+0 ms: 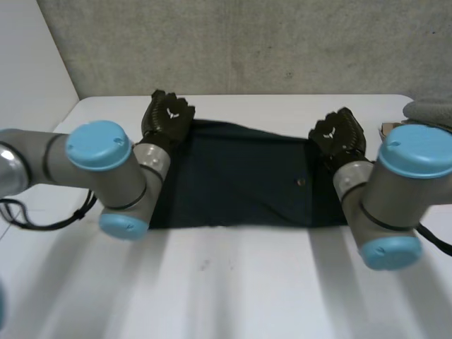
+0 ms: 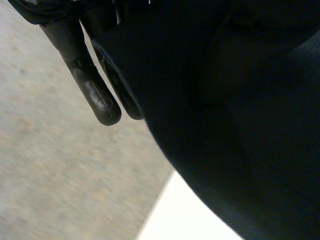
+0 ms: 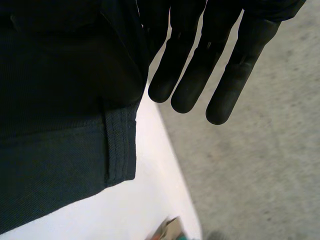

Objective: Fold the laundry.

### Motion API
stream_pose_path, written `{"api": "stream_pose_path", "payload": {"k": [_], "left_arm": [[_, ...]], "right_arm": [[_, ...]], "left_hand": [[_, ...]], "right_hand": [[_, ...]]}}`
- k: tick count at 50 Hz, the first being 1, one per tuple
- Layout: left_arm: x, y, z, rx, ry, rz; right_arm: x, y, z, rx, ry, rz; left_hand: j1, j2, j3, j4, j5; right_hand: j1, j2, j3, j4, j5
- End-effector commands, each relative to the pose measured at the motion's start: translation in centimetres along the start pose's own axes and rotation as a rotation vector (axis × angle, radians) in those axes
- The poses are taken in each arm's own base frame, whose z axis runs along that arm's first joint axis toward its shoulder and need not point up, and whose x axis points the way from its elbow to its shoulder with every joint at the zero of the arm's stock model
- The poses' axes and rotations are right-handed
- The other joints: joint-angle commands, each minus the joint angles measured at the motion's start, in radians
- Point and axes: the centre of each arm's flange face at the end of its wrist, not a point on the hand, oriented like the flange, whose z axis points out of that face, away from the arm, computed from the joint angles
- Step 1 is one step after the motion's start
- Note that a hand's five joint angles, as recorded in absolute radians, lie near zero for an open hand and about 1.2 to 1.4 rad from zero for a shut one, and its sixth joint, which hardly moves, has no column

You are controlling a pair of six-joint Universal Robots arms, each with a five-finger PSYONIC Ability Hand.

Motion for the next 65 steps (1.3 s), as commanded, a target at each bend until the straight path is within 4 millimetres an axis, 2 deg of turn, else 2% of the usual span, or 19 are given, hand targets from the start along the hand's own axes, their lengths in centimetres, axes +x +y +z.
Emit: {"api": "stream_pose_path", "payload": {"k": [1,3,5,6,8,12,14,21,24,33,35,36,39,41,43,51,60,62,65], "left_arm": [[1.1,1.5,3.9,0.148,-0.125,0.022],[1.9,2.1,4.3,0.166,-0.114,0.023],[2.8,2.3,4.1,0.179,-0.081,0.024],[3.5,2.4,3.7,0.194,-0.043,0.026],[4.3,2.4,3.1,0.204,-0.001,0.026],[3.7,0.7,2.3,0.253,-0.006,0.026],[2.8,-0.3,1.8,0.267,-0.024,0.021],[1.7,-0.7,-0.9,0.213,-0.006,0.013],[1.0,-1.3,-2.1,0.19,-0.018,-0.01],[1.2,-2.0,-4.1,0.167,0.011,-0.114],[1.6,-2.2,-4.5,0.168,0.024,-0.122],[1.8,-2.4,-4.7,0.171,0.03,-0.124],[2.0,-2.5,-4.8,0.171,0.035,-0.124],[1.8,-2.8,-4.8,0.177,0.031,-0.124],[1.6,-3.0,-4.8,0.182,0.027,-0.125],[0.4,-3.8,-5.2,0.185,-0.009,-0.128],[-0.5,-4.3,-6.5,0.179,-0.011,-0.129],[-0.6,-4.3,-6.6,0.178,-0.012,-0.129],[-0.8,-4.4,-6.8,0.179,-0.015,-0.129]], "right_arm": [[-2.2,1.1,4.6,0.102,0.119,-0.048],[-3.0,1.7,5.8,0.12,0.15,-0.062],[-3.5,2.1,6.3,0.119,0.156,-0.055],[-4.0,2.4,6.4,0.116,0.147,-0.054],[-4.2,2.5,6.3,0.119,0.135,-0.047],[-3.4,2.3,5.5,0.113,0.107,0.032],[-2.4,2.2,4.4,0.07,0.068,0.101],[1.6,3.5,-0.2,-0.184,-0.1,0.364],[1.3,4.8,-1.5,-0.28,-0.171,0.451],[-0.4,6.6,-1.7,-0.309,-0.261,0.509],[-0.7,7.0,-1.5,-0.318,-0.269,0.518],[-0.8,7.3,-1.4,-0.322,-0.266,0.517],[-0.4,7.5,-1.3,-0.318,-0.249,0.522],[-0.1,8.1,-1.4,-0.33,-0.232,0.519],[0.2,8.6,-1.3,-0.334,-0.216,0.522],[5.9,8.7,-2.3,-0.305,-0.079,0.479],[7.9,9.4,-2.6,-0.306,-0.074,0.053],[7.7,8.8,-2.3,-0.279,-0.079,-0.013],[5.8,4.2,-1.9,-0.116,-0.108,-0.089]], "left_hand": [[0.267,0.199,0.201,0.194,0.212],[0.224,0.156,0.158,0.151,0.168],[-0.442,-0.51,-0.508,-0.515,-0.498],[-0.955,-1.023,-1.02,-1.027,-1.01],[-0.898,-0.966,-0.964,-0.971,-0.953],[-0.955,-1.023,-1.02,-1.027,-1.01],[-0.955,-1.023,-1.02,-1.027,-1.01],[-0.955,-1.023,-1.02,-1.027,-1.01],[-0.955,-1.023,-1.02,-1.027,-1.01],[-0.955,-1.023,-1.02,-1.027,-1.01],[-0.955,-1.023,-1.02,-1.027,-1.01],[-0.955,-1.023,-1.02,-1.027,-1.01],[-0.955,-1.023,-1.02,-1.027,-1.01],[-0.955,-1.023,-1.02,-1.027,-1.01],[-0.955,-1.023,-1.02,-1.027,-1.01],[-0.955,-1.023,-1.02,-1.027,-1.01],[-0.955,-1.023,-1.02,-1.027,-1.01],[-0.955,-1.023,-1.02,-1.027,-1.01],[-0.955,-1.023,-1.02,-1.027,-1.01]], "right_hand": [[0.287,0.2,0.206,0.197,0.196],[0.224,0.137,0.143,0.134,0.133],[-0.475,-0.561,-0.556,-0.564,-0.565],[-0.935,-1.022,-1.016,-1.024,-1.025],[-0.935,-1.022,-1.016,-1.024,-1.025],[-0.935,-1.022,-1.016,-1.024,-1.025],[-0.935,-1.022,-1.016,-1.024,-1.025],[-0.935,-1.022,-1.016,-1.024,-1.025],[-0.935,-1.022,-1.016,-1.024,-1.025],[-0.819,-0.906,-0.9,-0.909,-0.91],[-0.653,-0.739,-0.733,-0.742,-0.743],[-0.37,-0.457,-0.451,-0.459,-0.46],[-0.077,-0.164,-0.158,-0.166,-0.167],[0.285,0.198,0.204,0.196,0.195],[0.287,0.2,0.206,0.197,0.196],[0.287,0.2,0.206,0.197,0.196],[0.287,0.2,0.206,0.197,0.196],[0.287,0.2,0.206,0.197,0.196],[0.287,0.2,0.206,0.197,0.196]]}}
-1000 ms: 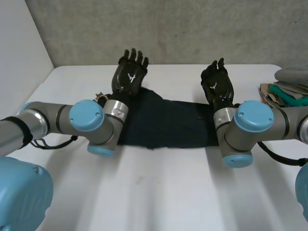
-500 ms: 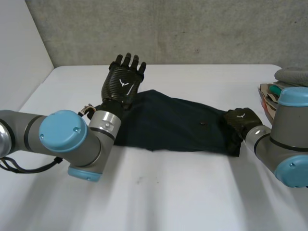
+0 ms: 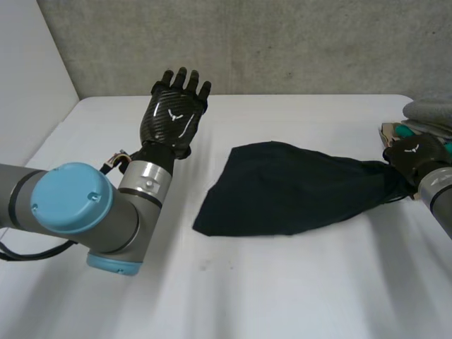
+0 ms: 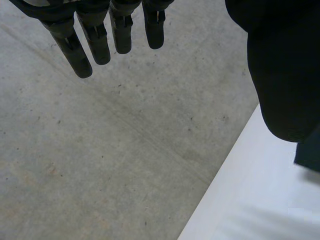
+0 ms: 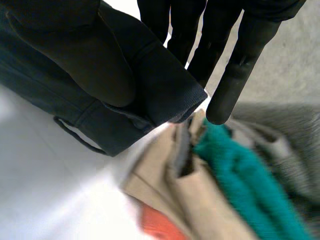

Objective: Fold the laundry.

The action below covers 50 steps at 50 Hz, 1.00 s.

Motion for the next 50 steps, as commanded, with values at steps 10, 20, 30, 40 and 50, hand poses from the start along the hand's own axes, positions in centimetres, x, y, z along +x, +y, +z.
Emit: {"api": "stream_pose_path", "payload": {"k": [10,20,30,40,50], "left_arm": [[-0.6,-0.7,-0.7,0.001,-0.007,0.001],[-1.4,-1.0,-0.1,0.003,-0.056,-0.001],[-4.0,-3.0,2.2,0.057,-0.143,-0.112],[0.6,-3.3,2.1,-0.021,0.069,-0.279],[5.1,-1.3,0.0,-0.1,0.22,-0.27]], "right_arm": [[-15.2,-12.5,-5.2,0.651,-0.269,-0.347],[-20.4,-13.6,-7.0,0.806,-0.423,-0.369],[-11.6,-15.5,-8.7,0.652,-0.445,0.324],[-2.9,-9.8,-5.7,0.291,-0.259,0.589],[-3.9,-8.3,-4.8,0.205,-0.297,0.6]], "left_hand": [[-0.029,-0.028,-0.032,-0.028,-0.047],[-0.029,-0.028,-0.032,-0.028,-0.047],[-0.029,-0.028,-0.032,-0.028,-0.047],[-0.019,-0.018,-0.022,-0.018,-0.038],[0.136,0.137,0.133,0.137,0.118]], "right_hand": [[0.316,0.228,0.217,0.201,0.236],[-0.906,-0.994,-1.005,-1.021,-0.986],[-0.906,-0.994,-1.005,-1.021,-0.986],[-0.906,-0.994,-1.005,-1.021,-0.986],[-0.906,-0.994,-1.005,-1.021,-0.986]]}}
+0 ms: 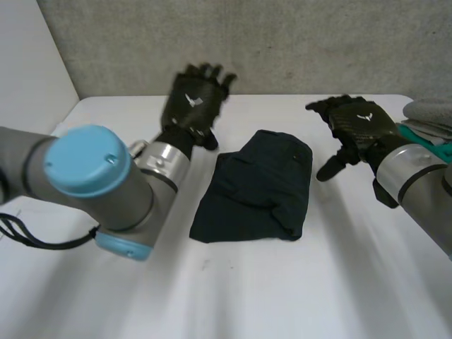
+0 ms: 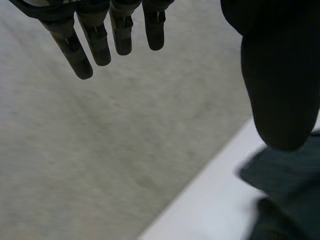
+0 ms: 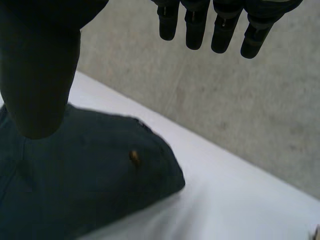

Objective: Fold the laundry.

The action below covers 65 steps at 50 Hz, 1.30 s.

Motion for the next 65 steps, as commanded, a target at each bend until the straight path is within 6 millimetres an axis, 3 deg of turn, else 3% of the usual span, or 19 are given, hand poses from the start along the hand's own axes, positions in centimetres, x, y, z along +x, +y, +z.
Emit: {"api": "stream_pose_path", "payload": {"k": [1,13,19,25,28,33,37,42,47,52,59,65], "left_arm": [[3.2,3.0,-1.1,-0.081,0.106,0.015],[5.4,7.6,-1.2,-0.147,0.169,0.178],[5.7,8.8,-1.1,-0.163,0.175,0.218],[5.8,8.5,-1.4,-0.166,0.171,0.218],[6.4,8.3,-2.2,-0.182,0.186,0.217],[6.6,5.3,-4.3,-0.189,0.159,0.259],[6.5,4.3,-6.2,-0.223,0.131,0.324],[6.9,4.6,-8.3,-0.275,0.124,0.41],[6.5,4.8,-8.7,-0.309,0.092,0.489],[6.0,4.0,-8.3,-0.298,0.057,0.507],[4.1,-0.8,-5.5,-0.155,-0.04,0.416],[2.6,-2.1,-3.0,-0.098,-0.014,0.223]], "right_arm": [[-0.1,1.8,0.6,-0.076,-0.017,0.006],[0.0,3.6,2.7,-0.175,-0.032,0.029],[0.1,3.9,3.5,-0.186,-0.032,0.031],[0.1,3.9,4.8,-0.177,-0.036,0.032],[-0.3,3.6,5.2,-0.179,-0.05,0.03],[-1.4,3.4,6.2,-0.215,-0.094,0.038],[-2.1,3.8,6.8,-0.242,-0.141,0.047],[-3.1,5.1,7.7,-0.265,-0.191,0.055],[-4.2,7.3,8.1,-0.311,-0.218,0.047],[-4.8,9.2,8.3,-0.353,-0.234,0.048],[-5.1,8.9,8.2,-0.338,-0.24,0.003],[-5.1,8.7,7.9,-0.333,-0.242,-0.016]], "left_hand": [[0.152,0.154,0.153,0.155,0.146],[0.211,0.213,0.212,0.214,0.205],[0.451,0.454,0.452,0.454,0.445],[1.152,1.154,1.153,1.155,1.146],[1.176,1.179,1.178,1.18,1.171],[1.176,1.179,1.178,1.18,1.171],[1.176,1.179,1.178,1.18,1.171],[1.176,1.179,1.178,1.18,1.171],[1.176,1.179,1.178,1.18,1.171],[0.049,0.051,0.05,0.052,0.043],[-0.009,-0.007,-0.008,-0.006,-0.015],[0.005,0.008,0.007,0.008,0.0]], "right_hand": [[-0.05,-0.037,-0.033,-0.031,-0.047],[-0.05,-0.037,-0.033,-0.031,-0.047],[-0.05,-0.037,-0.033,-0.031,-0.047],[-0.05,-0.037,-0.033,-0.031,-0.047],[-0.05,-0.037,-0.033,-0.031,-0.047],[-0.05,-0.037,-0.033,-0.031,-0.047],[-0.05,-0.037,-0.033,-0.031,-0.047],[-0.05,-0.037,-0.033,-0.031,-0.047],[-0.05,-0.037,-0.033,-0.031,-0.047],[-0.05,-0.037,-0.033,-0.031,-0.047],[-0.05,-0.037,-0.033,-0.031,-0.047],[-0.05,-0.037,-0.033,-0.031,-0.047]]}}
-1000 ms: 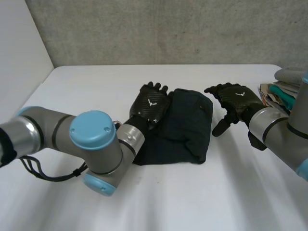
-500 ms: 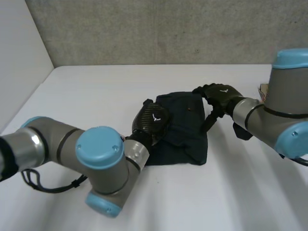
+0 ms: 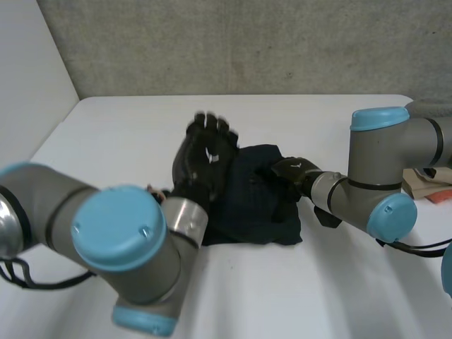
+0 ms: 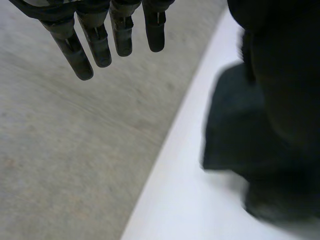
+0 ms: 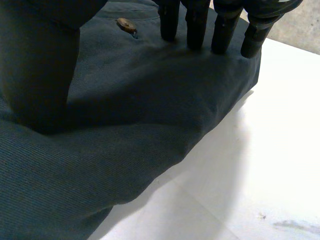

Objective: Fold the laundry.

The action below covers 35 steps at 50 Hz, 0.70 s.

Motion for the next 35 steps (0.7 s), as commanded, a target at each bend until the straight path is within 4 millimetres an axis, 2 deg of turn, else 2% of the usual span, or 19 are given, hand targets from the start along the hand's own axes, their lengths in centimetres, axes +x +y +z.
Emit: {"api": "stream_pose_path", "payload": {"k": [1,6,9,13,17,22,24,29,35], "left_arm": [[-2.2,-1.6,2.6,0.075,0.041,-0.22],[0.6,0.8,3.8,-0.027,0.254,-0.371],[1.8,2.6,4.1,-0.108,0.295,-0.387],[2.0,5.0,4.5,-0.19,0.278,-0.379],[2.0,6.3,4.5,-0.253,0.234,-0.347],[2.1,7.1,4.2,-0.297,0.223,-0.261],[2.3,7.4,4.1,-0.309,0.234,-0.228],[2.6,7.8,3.9,-0.327,0.248,-0.21],[3.0,8.3,3.8,-0.35,0.266,-0.199]], "right_arm": [[-0.1,-0.2,-0.4,0.007,0.003,-0.025],[0.0,-0.1,-0.4,0.019,0.02,-0.029],[0.2,-0.9,-0.9,0.04,0.057,-0.038],[0.5,-1.8,-1.7,0.075,0.091,-0.056],[0.5,-2.4,-1.9,0.105,0.102,-0.101],[0.6,-1.8,-1.5,0.09,0.109,-0.164],[0.6,-1.0,-0.9,0.066,0.104,-0.183],[0.5,0.4,-0.1,0.033,0.093,-0.196],[0.7,1.0,0.4,0.015,0.116,-0.213]], "left_hand": [[-0.007,0.0,-0.002,0.004,0.002],[0.002,0.009,0.007,0.012,0.011],[0.002,0.009,0.007,0.012,0.011],[0.005,0.012,0.01,0.015,0.014],[0.005,0.012,0.01,0.015,0.014],[0.002,0.009,0.007,0.012,0.011],[0.002,0.009,0.007,0.012,0.011],[-0.004,0.003,0.001,0.007,0.005],[0.002,0.009,0.007,0.012,0.011]], "right_hand": [[-0.041,-0.031,-0.033,-0.031,-0.047],[-0.041,-0.031,-0.033,-0.031,-0.047],[-0.041,-0.031,-0.033,-0.031,-0.047],[-0.041,-0.031,-0.033,-0.031,-0.047],[-0.041,-0.031,-0.033,-0.031,-0.047],[-0.041,-0.031,-0.033,-0.031,-0.047],[-0.041,-0.031,-0.033,-0.031,-0.047],[-0.041,-0.031,-0.033,-0.031,-0.047],[-0.041,-0.031,-0.033,-0.031,-0.047]]}}
